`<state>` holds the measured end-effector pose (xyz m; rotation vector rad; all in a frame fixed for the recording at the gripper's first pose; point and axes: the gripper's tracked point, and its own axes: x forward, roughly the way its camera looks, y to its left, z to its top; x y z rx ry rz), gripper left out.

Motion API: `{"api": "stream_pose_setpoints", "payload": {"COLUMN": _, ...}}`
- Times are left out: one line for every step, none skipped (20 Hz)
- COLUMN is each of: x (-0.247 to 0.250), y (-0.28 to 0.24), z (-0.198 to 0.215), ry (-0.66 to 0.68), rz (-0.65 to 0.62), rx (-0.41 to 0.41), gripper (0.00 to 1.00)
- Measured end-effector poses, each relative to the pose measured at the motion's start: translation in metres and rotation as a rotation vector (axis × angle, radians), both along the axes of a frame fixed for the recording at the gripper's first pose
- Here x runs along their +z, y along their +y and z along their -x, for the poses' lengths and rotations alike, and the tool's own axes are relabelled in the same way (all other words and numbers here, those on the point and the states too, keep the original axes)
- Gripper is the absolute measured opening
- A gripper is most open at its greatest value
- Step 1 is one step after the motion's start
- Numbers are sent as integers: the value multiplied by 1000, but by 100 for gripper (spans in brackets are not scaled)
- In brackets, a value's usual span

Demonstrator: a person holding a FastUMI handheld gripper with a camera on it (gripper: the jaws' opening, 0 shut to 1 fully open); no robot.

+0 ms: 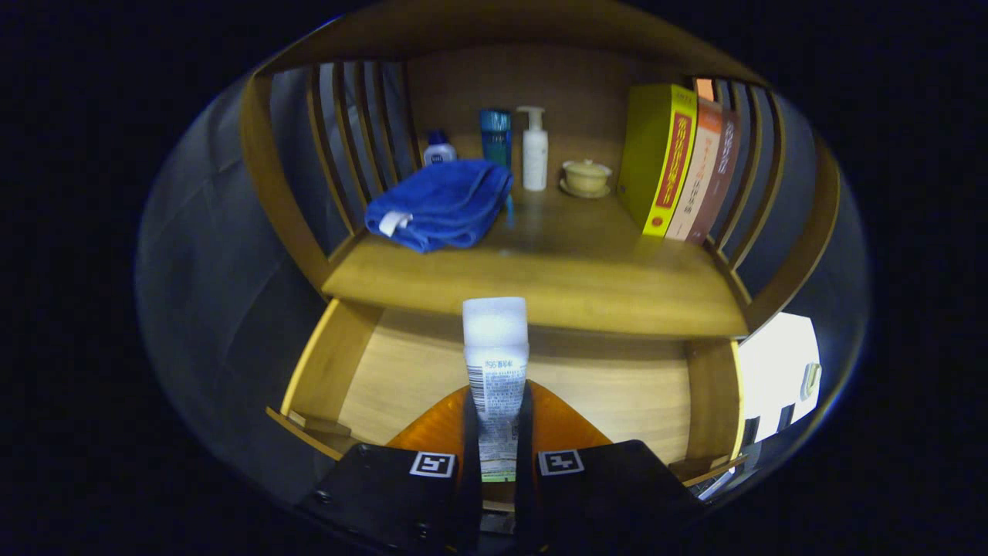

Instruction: Pull open the drawer, take out the items inside it, and place them on the countertop above the cabinet.

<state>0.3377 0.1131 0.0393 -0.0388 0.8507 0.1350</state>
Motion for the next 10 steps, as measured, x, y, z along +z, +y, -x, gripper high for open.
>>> {"api": "stream_pose_setpoints", "payload": {"x": 14, "y": -1, "z": -5, "ry": -26, "rz": -9, "rx": -6, "gripper": 25}}
{"api": "stream_pose_setpoints", "payload": {"x": 25, "y": -4, "z": -14, "ry": -49, "rz": -8, "rx": -13, "gripper": 26}}
{"api": "stream_pose_setpoints", "payload": {"x": 34, "y": -9, "z": -23, "ry": -69, "rz": -2, "rx": -28, "gripper": 25}}
{"api": "stream_pose_setpoints", "payload": {"x": 39, "y": -12, "z": -33, "ry": -88, "rz": 3, "rx": -43, "gripper": 26}}
{"api": "stream_pose_setpoints", "payload": {"x": 42, "y": -15, "z": -45, "ry": -105, "rz": 1, "rx": -60, "gripper": 26}}
{"api": "stream_pose_setpoints", "payload": {"x": 45, "y": -17, "z": -58, "ry": -122, "rz": -6, "rx": -82, "gripper": 26}}
{"api": "stream_pose_setpoints", "payload": {"x": 44, "y": -19, "z": -68, "ry": -130, "rz": -9, "rx": -99, "gripper": 25}}
{"api": "stream_pose_setpoints", "payload": {"x": 42, "y": -22, "z": -77, "ry": -130, "rz": -6, "rx": -110, "gripper": 25}}
{"api": "stream_pose_setpoints", "payload": {"x": 39, "y": -25, "z": -89, "ry": -132, "rz": -1, "rx": -116, "gripper": 25}}
{"api": "stream_pose_setpoints", "payload": {"x": 36, "y": -26, "z": -100, "ry": -128, "rz": 6, "rx": -124, "gripper": 26}}
